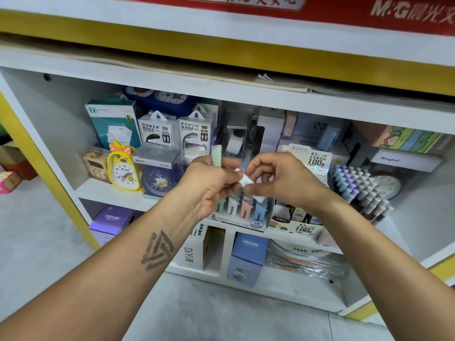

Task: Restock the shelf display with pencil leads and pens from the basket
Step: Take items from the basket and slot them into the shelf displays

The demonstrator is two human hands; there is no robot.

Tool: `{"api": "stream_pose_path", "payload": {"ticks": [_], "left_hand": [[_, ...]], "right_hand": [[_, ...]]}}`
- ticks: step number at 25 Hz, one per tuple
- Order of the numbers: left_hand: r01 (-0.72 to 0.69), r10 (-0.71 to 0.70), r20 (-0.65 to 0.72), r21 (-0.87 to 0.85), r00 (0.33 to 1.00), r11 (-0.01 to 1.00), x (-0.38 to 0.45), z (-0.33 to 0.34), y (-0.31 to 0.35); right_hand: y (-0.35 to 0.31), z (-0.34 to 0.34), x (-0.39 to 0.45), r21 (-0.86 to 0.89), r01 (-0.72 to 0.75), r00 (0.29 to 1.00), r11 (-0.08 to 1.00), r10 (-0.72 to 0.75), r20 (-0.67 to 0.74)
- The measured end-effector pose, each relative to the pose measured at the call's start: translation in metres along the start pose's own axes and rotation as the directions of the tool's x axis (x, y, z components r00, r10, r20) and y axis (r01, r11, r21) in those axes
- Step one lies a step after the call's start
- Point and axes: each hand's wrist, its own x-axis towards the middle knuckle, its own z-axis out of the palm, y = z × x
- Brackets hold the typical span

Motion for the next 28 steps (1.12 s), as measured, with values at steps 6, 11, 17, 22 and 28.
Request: {"api": "stream_pose_path", "payload": {"ticks": [6,11,17,22,28], "left_hand": [[0.076,-0.078,-0.022,-0.089,0.997,0.993,-0.002,-0.01,0.008],[0.106,-0.111,-0.039,-0.095,0.993,0.99,-0.001,-0.014,0.011],[0.122,-0.115,-0.074,0.094,0.991,0.988,0.0,-0.015,0.008],[0.219,-0.219,-0.007,0.101,0.976,0.971,-0.004,-0.018,0.017],[0.232,-0.232,0.025,-0.008,0.972,0.973,-0.006,-0.024,0.02]], "right_hand": [[-0.001,-0.007,0.007,0.182,-0.037,0.991,0.983,0.06,-0.123],[0.011,-0.015,0.009,0.347,-0.02,0.983,0.938,0.081,-0.163],[0.023,-0.015,0.026,-0.281,-0.085,0.961,0.956,0.004,-0.276],[0.017,-0.01,0.052,-0.709,-0.056,0.953,0.703,-0.173,-0.247],[0.025,0.004,0.071,-0.798,-0.108,0.994,0.592,0.061,-0.089]]}}
